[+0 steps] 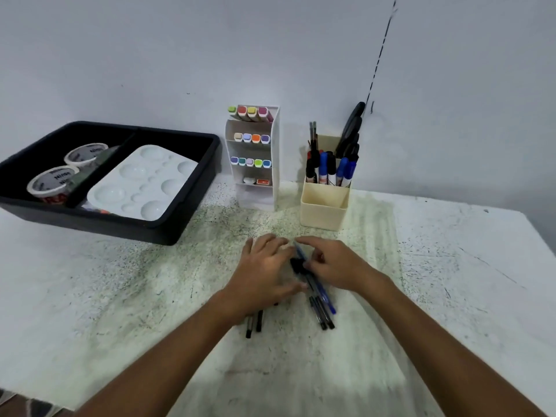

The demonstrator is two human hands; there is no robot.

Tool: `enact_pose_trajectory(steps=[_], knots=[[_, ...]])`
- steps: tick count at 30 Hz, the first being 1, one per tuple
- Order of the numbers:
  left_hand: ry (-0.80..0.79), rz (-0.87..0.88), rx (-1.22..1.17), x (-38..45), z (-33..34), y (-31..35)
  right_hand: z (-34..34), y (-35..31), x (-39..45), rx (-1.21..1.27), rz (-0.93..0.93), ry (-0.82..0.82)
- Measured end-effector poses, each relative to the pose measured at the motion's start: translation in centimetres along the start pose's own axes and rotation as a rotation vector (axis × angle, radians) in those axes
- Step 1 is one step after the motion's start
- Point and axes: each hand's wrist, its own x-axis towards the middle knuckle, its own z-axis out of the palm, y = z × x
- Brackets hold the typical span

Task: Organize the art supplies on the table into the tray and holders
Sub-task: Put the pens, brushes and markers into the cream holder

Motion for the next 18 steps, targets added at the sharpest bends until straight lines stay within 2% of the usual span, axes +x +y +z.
enact_pose_trajectory(steps=[2, 7, 11, 18], knots=[[-0.098, -0.053, 0.038, 0.8, 0.1, 0.4, 0.0, -0.7, 0.5, -0.088, 0.005, -0.061], [-0.143, -0.127, 0.039, 0.6, 0.5, -0.4, -0.1, -0.9, 0.9, -0.09, 0.117, -0.093], [-0.131, -0.126, -0.018, 0.4, 0.0, -1.4, -0.1, -0.4, 1.2, -0.083, 0.217, -0.046], [-0.146, -0.046, -0.073, 0.7, -0.1, -2.2, 0.8, -1.5, 0.7, -0.197, 0.234, 0.09]])
